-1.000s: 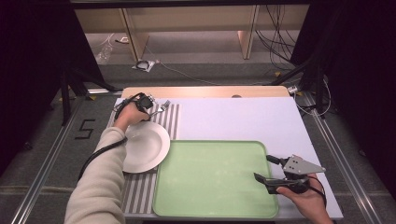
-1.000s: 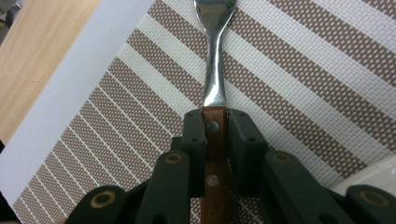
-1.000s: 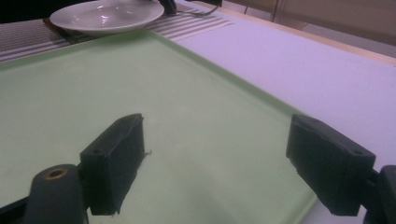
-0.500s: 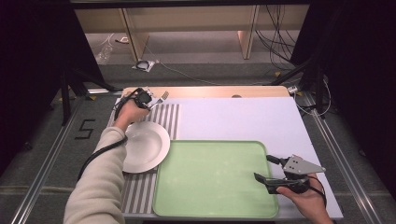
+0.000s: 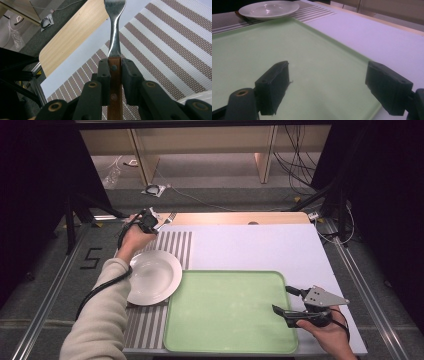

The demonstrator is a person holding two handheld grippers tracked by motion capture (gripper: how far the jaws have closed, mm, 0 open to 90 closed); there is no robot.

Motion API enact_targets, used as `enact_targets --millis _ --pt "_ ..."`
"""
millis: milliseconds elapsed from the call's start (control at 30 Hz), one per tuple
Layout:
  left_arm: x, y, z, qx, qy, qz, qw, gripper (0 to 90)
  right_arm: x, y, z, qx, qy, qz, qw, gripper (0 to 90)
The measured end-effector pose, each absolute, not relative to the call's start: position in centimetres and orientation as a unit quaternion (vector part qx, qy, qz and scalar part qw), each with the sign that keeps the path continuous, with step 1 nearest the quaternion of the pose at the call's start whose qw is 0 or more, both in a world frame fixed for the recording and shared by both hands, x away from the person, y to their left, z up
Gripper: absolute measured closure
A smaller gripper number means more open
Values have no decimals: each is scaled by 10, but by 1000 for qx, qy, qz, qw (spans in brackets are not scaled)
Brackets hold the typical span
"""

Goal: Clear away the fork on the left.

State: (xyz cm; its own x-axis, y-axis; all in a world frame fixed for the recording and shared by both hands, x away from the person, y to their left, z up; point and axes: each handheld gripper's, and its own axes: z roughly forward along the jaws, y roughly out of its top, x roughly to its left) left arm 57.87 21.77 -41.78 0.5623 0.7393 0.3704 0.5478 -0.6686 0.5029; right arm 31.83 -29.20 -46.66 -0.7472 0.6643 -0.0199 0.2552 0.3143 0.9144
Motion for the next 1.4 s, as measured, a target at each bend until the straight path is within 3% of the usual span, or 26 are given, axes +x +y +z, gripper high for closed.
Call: enact_targets --millis 433,1400 --pt "541 203 -395 861 381 274 198 770 316 -291 -465 294 788 500 207 203" --pt "441 168 -393 870 383 211 227 769 316 -289 -465 293 788 502 202 203"
